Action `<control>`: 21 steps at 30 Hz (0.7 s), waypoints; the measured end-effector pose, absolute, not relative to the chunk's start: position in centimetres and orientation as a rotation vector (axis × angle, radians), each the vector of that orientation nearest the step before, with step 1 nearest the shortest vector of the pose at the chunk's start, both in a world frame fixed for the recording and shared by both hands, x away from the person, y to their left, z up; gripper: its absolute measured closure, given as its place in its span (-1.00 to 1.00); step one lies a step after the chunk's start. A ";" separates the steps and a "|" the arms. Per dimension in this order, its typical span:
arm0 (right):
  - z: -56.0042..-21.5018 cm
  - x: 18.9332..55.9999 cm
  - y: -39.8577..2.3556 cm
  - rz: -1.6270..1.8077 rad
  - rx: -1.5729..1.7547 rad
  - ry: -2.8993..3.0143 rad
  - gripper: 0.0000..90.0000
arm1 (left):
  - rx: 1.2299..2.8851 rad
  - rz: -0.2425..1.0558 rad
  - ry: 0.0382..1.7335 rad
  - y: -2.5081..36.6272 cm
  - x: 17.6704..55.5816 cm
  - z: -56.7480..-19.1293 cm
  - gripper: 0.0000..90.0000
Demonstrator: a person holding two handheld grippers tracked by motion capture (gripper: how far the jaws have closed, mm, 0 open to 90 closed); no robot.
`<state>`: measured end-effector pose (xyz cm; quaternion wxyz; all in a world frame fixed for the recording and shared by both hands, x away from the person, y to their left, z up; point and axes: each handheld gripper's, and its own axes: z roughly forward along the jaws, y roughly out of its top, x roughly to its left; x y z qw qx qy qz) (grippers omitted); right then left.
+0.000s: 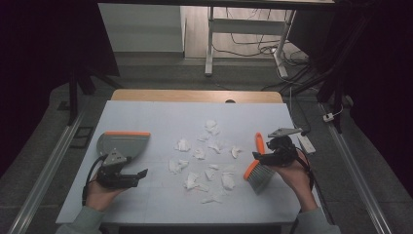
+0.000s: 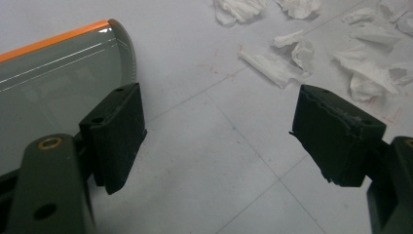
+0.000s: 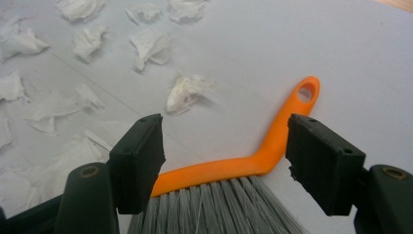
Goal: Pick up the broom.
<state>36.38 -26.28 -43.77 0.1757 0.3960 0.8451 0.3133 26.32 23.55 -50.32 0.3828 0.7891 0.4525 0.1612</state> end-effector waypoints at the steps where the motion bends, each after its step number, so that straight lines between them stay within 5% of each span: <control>1: -43.8 36.4 -26.3 0.887 1.122 2.394 -0.33 | 2.009 0.411 1.155 23.6 26.3 -50.3 -0.54; 21: -45.7 43.4 -25.7 0.460 1.556 2.447 -0.29 | 2.021 0.391 1.100 23.4 26.3 -50.3 -0.54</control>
